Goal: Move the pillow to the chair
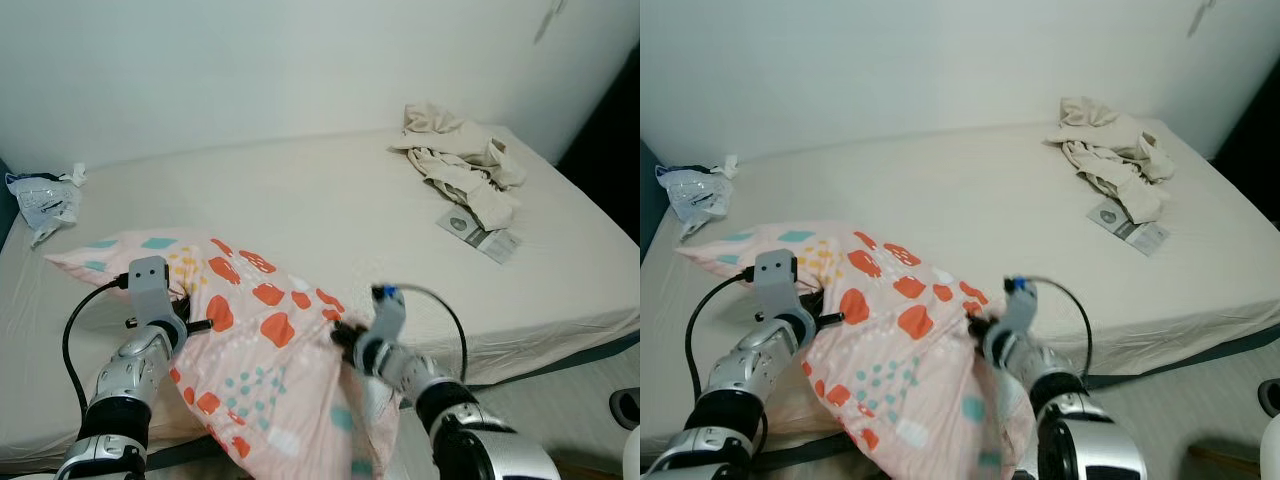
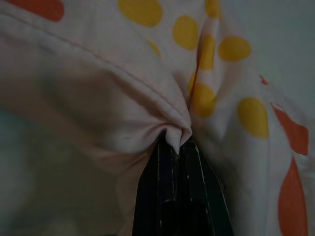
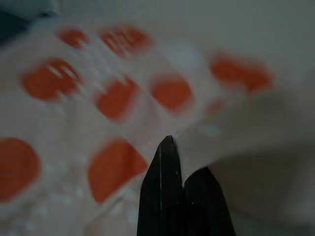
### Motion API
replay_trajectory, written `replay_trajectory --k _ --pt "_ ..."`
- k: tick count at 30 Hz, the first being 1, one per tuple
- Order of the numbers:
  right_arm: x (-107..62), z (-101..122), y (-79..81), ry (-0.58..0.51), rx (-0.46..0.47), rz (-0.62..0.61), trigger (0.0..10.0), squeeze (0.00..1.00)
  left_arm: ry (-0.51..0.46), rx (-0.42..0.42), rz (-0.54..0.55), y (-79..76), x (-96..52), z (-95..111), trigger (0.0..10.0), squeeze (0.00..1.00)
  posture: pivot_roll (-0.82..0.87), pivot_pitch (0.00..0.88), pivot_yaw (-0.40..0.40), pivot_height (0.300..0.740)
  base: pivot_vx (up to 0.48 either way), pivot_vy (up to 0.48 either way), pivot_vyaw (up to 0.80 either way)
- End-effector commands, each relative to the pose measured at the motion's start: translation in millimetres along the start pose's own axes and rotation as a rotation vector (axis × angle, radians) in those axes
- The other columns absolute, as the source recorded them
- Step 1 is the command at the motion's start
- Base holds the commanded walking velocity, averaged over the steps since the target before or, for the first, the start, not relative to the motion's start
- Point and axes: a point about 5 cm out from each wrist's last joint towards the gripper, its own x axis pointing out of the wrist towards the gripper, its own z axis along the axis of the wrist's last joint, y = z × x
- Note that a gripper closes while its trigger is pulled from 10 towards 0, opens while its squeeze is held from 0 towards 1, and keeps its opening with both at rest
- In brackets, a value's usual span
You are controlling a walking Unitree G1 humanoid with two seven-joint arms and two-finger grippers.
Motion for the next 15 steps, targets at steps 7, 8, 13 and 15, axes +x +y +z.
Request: replay_trajectory --k 7,8,13,15 --pt "-17.1 99 12.4 -0.379 -0.308 -0.043 0.0 0.00 -0.174 -0.022 -0.019 -15.7 2.6 38 0.0 0.00 -0.01 0.110 -0.038 0.740 0.000 0.000 0.00" --pt "-17.1 99 12.4 -0.379 -0.308 -0.043 0.0 0.00 -0.174 -0.022 -0.019 -15.7 2.6 38 0.0 0.00 -0.01 0.110 -0.038 0.740 0.000 0.000 0.00" --pt "-28.2 146 49.0 -0.553 -0.547 -0.009 0.0 0.00 -0.273 -0.080 0.019 -32.9 3.7 68 0.0 0.00 -0.02 0.100 -0.039 0.740 0.000 0.000 0.00" --pt "-31.5 156 60.2 -0.601 -0.588 0.002 0.0 0.00 -0.293 -0.080 0.038 -36.5 3.3 75 0.0 0.00 -0.03 0.097 -0.039 0.740 0.000 0.000 0.00"
